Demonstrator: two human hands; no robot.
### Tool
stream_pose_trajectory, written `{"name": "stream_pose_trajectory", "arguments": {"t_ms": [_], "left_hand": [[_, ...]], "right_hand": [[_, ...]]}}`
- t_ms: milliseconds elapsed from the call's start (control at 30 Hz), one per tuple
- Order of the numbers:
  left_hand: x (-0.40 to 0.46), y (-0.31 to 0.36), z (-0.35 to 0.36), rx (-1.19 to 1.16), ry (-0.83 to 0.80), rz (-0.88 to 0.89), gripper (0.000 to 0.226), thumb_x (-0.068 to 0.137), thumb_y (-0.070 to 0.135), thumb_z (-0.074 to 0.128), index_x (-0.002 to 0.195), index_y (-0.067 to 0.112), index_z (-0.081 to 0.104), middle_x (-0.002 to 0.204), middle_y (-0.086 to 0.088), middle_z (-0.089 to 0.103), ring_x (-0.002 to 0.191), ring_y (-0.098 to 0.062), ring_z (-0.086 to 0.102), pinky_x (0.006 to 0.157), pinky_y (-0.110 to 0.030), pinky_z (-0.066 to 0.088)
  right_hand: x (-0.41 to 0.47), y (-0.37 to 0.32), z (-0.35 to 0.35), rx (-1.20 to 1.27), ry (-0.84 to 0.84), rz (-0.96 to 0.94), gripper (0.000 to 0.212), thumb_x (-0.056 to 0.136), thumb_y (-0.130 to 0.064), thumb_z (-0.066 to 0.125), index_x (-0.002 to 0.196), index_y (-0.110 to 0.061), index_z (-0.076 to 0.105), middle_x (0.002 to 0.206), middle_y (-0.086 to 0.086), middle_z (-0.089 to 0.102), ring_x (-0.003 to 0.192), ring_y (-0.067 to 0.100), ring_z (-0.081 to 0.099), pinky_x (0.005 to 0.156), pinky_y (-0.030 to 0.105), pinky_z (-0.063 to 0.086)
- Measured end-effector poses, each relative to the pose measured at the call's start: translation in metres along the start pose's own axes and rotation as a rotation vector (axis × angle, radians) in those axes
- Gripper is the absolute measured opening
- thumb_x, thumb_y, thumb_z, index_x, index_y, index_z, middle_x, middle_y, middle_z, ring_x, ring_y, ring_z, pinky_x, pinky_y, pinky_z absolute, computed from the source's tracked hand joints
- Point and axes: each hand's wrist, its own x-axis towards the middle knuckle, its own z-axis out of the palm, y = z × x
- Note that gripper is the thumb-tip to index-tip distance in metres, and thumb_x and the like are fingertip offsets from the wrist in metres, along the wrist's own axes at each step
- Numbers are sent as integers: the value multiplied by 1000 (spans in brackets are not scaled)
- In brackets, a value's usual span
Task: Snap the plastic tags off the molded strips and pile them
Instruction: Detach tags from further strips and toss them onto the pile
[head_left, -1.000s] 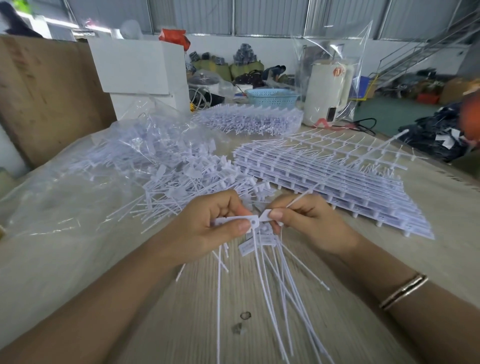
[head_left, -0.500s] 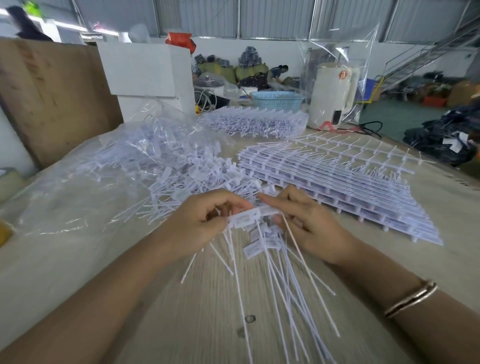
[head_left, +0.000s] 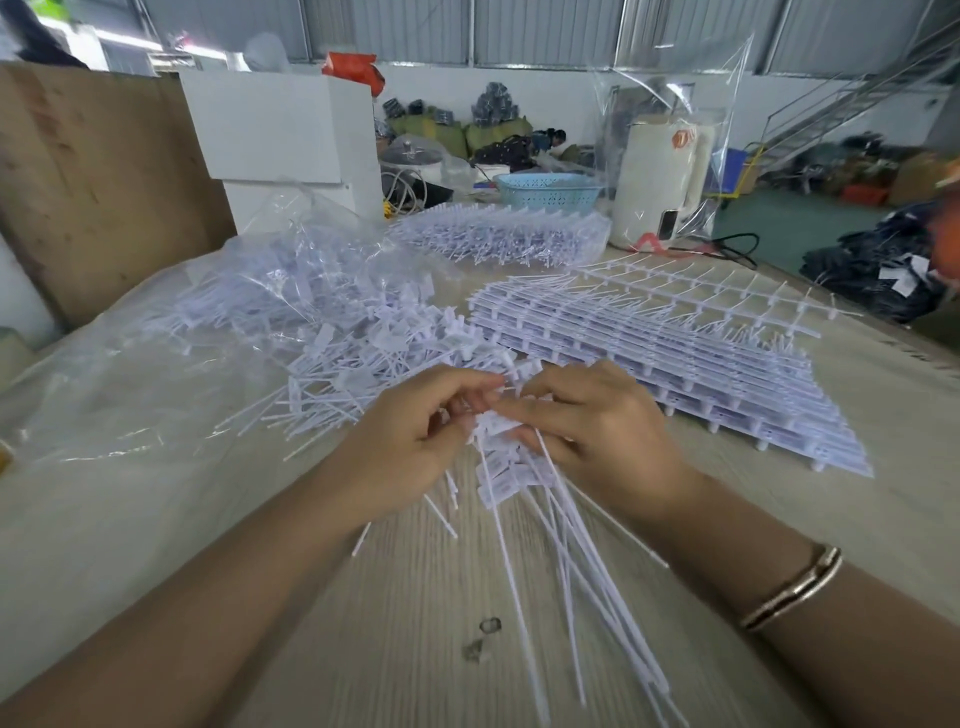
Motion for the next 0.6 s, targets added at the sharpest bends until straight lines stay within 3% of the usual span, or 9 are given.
{"name": "stream_pose_trajectory", "arguments": {"t_ms": [67,133,200,367,600], "left_hand": [[1,1,-1,-18,11,-27,26,92,18,55,104,41,59,92,16,63,78,-4,59,69,-15,44],[1,2,-2,-1,-6,-47,8,88,36,54,88,39,61,78,21,62,68,3,55,62,-9,40],[0,1,-2,10,-6,-14,13,83,44,52,77,35,59,69,19,59,59,3,50,57,-9,36],[1,2,-4,25,46,104,12,88,34,58,76,32,56,72,12,57,61,-2,50,58,-10,36],[0,5,2,9,49,166,10,84,41,55,75,39,52,72,13,54,63,-2,50,61,-9,35]], "right_hand": [[-3,4,-2,-8,74,23,21,86,-30,64,103,-23,73,79,-1,69,65,17,63,59,30,42],[-5,7,-4,-22,101,30,21,85,-28,65,104,-23,73,79,0,68,64,15,62,60,27,36],[-5,5,-3,24,72,52,22,85,-28,65,104,-22,72,80,-1,69,66,15,63,60,30,38],[-5,1,-3,480,7,296,27,83,-17,66,109,-21,68,82,1,70,74,18,65,69,47,45],[-6,-1,-3,952,35,488,25,81,-7,64,106,-5,68,87,15,71,75,29,65,68,41,54]]}}
